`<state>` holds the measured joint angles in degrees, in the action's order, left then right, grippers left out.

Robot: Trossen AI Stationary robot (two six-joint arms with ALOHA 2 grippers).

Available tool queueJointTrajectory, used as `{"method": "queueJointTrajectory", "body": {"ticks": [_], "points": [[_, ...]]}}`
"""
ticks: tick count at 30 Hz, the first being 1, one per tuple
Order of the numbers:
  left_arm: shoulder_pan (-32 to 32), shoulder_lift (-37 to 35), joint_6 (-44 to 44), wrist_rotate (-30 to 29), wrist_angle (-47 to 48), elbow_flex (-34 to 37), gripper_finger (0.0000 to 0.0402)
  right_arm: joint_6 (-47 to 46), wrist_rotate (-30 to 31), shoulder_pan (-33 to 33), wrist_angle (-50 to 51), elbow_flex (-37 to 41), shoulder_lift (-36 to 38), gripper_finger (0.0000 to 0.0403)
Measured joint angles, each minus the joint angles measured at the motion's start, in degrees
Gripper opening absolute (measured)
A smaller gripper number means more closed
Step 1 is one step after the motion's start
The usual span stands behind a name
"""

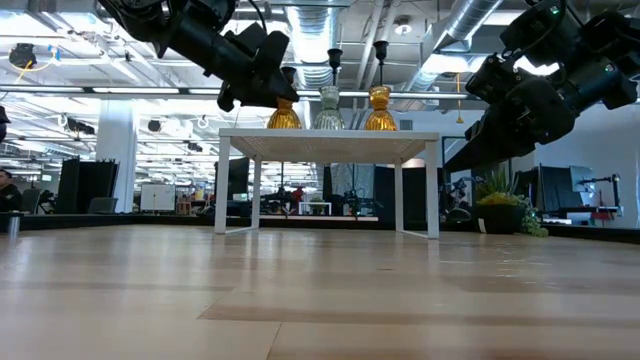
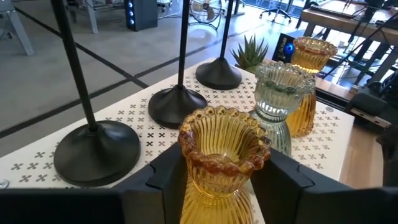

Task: Pick & Place candle stick holders
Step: Put the orange candle holder on the white shelf

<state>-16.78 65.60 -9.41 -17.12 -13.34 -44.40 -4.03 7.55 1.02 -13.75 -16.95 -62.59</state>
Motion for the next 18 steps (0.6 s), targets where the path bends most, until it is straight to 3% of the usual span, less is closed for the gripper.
{"method": "queueJointTrajectory", "body": {"ticks": [18], "points": [[0.00,-0.02,0.15,-0.23,0.99,0.02,0.0151,0.00,-0.02,0.00,0.02,0.00,-0.02,0.0000]]}}
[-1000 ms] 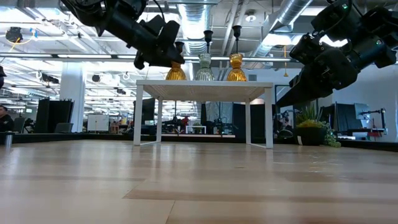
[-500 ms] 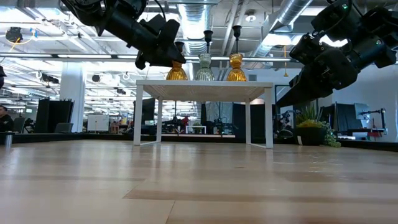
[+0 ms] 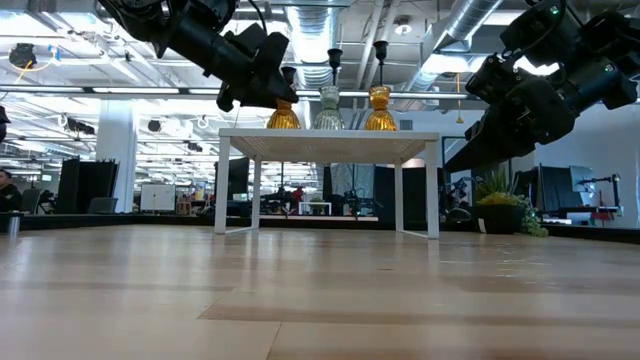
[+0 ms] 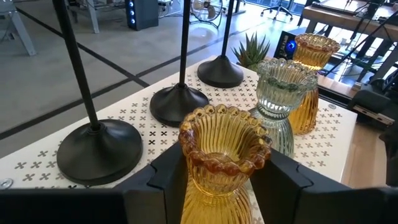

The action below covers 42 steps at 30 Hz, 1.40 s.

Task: Pick & Place candle stick holders
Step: Put the orange candle holder on the white shelf, then adjust the glass candle holders on the shelf

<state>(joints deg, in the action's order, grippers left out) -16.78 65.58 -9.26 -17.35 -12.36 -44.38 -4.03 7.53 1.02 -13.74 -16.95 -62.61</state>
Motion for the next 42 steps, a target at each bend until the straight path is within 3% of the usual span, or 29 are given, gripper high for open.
{"method": "queueJointTrajectory", "body": {"ticks": [21,42], "points": [[-0.02,0.11,3.29,0.03,1.16,0.24,0.0161,-0.02,0.00,0.00,0.13,0.02,0.00,0.0000],[1.14,-9.35,6.05,0.07,3.84,0.13,0.0250,-0.04,-0.02,0.01,1.31,0.04,0.00,0.0000]]}}
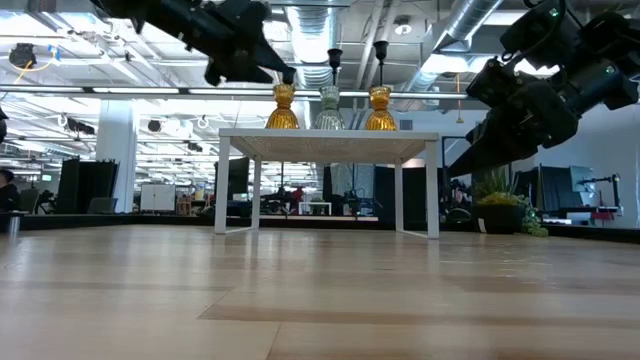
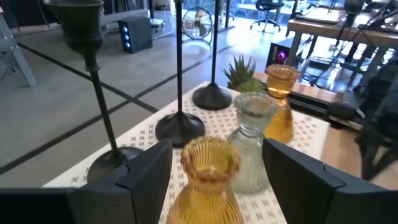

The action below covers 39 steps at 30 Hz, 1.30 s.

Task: Pick & Place candle stick holders
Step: Adjust the glass candle holders on the shelf

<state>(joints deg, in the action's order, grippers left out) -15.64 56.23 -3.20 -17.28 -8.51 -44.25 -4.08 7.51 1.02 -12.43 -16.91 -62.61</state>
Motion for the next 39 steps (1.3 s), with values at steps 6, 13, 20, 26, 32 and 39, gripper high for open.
{"method": "queueJointTrajectory", "body": {"ticks": [6,13,20,26,32,39], "points": [[1.97,-7.02,-0.03,-0.03,6.97,0.00,0.0242,0.00,0.00,-0.01,0.00,0.00,0.00,0.0000],[6.88,-11.89,-0.22,-0.01,17.12,0.00,0.0178,-2.12,0.00,0.01,-0.85,0.00,0.00,0.0000],[11.98,-11.95,3.88,-0.43,20.02,1.24,0.0049,-7.89,3.80,0.67,-7.45,-0.31,0.00,0.0000],[15.34,-14.24,4.94,-4.15,16.68,7.08,0.0007,-7.59,14.99,3.91,-1.52,-6.59,-0.78,0.0000],[16.40,-19.54,8.86,-5.01,6.19,15.17,0.0005,-5.99,25.48,7.12,-0.81,-12.90,-4.55,0.0000],[16.36,-26.20,13.91,-5.04,-2.62,22.84,0.0004,-2.77,44.36,9.08,-21.72,-15.40,-14.54,0.0000]]}}
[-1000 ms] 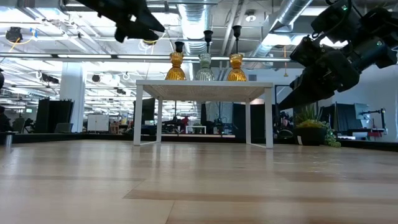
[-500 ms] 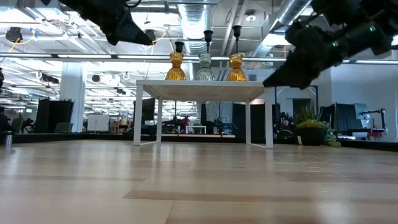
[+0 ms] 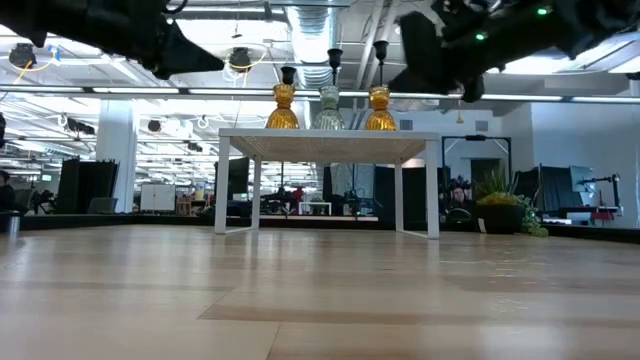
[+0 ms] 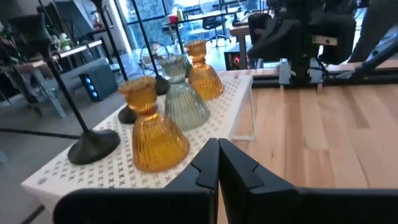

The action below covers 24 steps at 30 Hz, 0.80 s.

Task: Pick & Place candle stick holders
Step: Adjust the glass candle holders on the shelf

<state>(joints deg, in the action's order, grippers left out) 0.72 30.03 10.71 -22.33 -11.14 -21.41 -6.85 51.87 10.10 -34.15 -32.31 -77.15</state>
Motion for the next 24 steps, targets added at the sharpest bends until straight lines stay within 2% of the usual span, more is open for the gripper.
{"method": "queueJointTrajectory", "body": {"ticks": [4,7,12,16,24], "points": [[-0.01,-2.30,0.90,0.02,-0.92,0.43,0.0005,5.86,3.97,0.00,-16.22,-1.76,-8.32,0.0000],[-0.01,-2.86,1.34,0.01,-0.94,0.44,0.0005,8.34,5.23,-0.51,-21.98,-4.98,-14.73,0.0000],[-0.03,-2.60,2.59,0.04,-0.74,0.68,0.0005,13.68,13.05,-1.31,-22.05,-12.87,-23.58,0.0000],[-0.03,-2.65,2.61,0.04,-0.82,0.68,0.0006,20.67,20.86,-1.55,-22.10,-18.54,-27.93,0.0000],[-0.03,-2.61,2.59,0.04,-0.46,0.68,0.0007,24.67,21.67,-3.25,-22.02,-21.74,-28.73,0.0000]]}}
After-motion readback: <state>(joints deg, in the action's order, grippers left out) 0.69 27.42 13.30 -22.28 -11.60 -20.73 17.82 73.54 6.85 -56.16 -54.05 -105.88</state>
